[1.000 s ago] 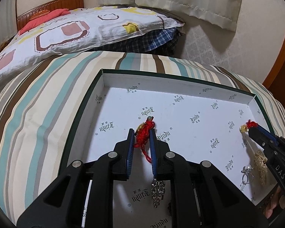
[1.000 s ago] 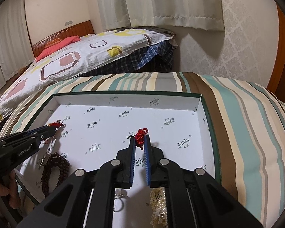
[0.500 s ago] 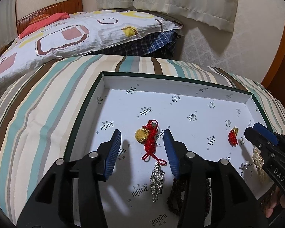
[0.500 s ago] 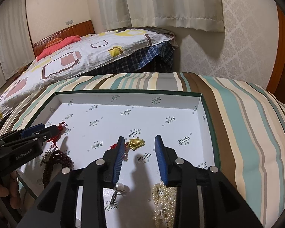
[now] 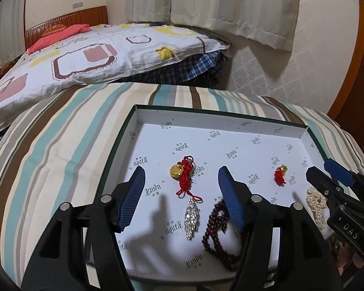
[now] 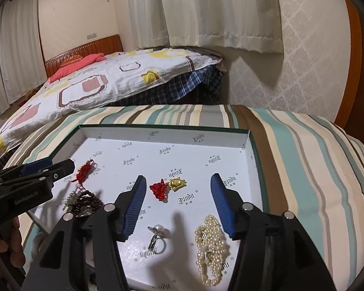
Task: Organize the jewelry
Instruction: 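Withdraw both tools from the box toward the loose jewelry on the bedspread, then grasp the white jade bangle with the left tool while the right tool grasps the gold-and-pearl brooch, then carry the bangle and brooch into the box and open both tools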
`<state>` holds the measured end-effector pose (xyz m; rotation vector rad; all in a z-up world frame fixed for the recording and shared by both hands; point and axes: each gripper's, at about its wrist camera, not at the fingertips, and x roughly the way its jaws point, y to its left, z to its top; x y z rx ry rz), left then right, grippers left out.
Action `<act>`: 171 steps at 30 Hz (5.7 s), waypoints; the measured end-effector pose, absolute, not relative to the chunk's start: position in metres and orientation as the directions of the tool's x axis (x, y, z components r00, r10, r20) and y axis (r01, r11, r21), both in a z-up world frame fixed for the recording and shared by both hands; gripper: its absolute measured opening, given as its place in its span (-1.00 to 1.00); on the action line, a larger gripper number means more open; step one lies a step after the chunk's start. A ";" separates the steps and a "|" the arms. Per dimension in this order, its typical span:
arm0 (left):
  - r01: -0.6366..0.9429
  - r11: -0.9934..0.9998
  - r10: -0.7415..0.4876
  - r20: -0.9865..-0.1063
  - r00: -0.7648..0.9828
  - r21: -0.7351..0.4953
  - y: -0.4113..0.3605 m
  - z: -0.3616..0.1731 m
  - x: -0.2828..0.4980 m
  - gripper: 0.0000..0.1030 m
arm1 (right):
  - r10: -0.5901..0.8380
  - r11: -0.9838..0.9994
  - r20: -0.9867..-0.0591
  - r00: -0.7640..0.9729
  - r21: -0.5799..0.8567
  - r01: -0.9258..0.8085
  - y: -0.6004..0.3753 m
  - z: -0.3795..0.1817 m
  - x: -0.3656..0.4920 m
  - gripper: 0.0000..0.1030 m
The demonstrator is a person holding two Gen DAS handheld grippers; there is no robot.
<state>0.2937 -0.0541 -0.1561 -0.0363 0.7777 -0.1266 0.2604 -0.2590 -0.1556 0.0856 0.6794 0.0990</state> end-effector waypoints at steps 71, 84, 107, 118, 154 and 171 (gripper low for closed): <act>0.059 0.991 -0.126 -0.687 0.715 -0.121 -0.023 -0.169 0.151 0.25 | 0.042 0.989 -0.732 0.680 0.127 0.076 -0.312 -0.197 0.140 -0.21; 0.053 0.992 -0.119 -0.696 0.709 -0.116 -0.020 -0.172 0.154 0.25 | 0.048 0.988 -0.712 0.700 0.138 0.072 -0.313 -0.191 0.134 -0.45; 0.111 0.989 -0.144 -0.761 0.632 -0.095 -0.043 -0.194 0.179 0.30 | 0.051 0.988 -0.710 0.703 0.138 0.068 -0.315 -0.191 0.134 -0.45; 0.131 0.989 -0.137 -0.770 0.623 -0.069 -0.049 -0.198 0.182 0.33 | 0.063 0.988 -0.715 0.697 0.145 0.060 -0.311 -0.195 0.136 -0.45; 0.163 0.976 -0.217 -0.568 0.794 -0.144 -0.061 -0.097 0.199 0.32 | 0.102 0.986 -0.515 0.851 0.166 -0.018 -0.301 -0.105 0.173 -0.77; 0.143 0.983 -0.181 -0.657 0.732 -0.112 -0.097 -0.151 0.290 0.33 | 0.069 0.994 -0.617 0.784 0.110 -0.001 -0.298 -0.161 0.266 -0.79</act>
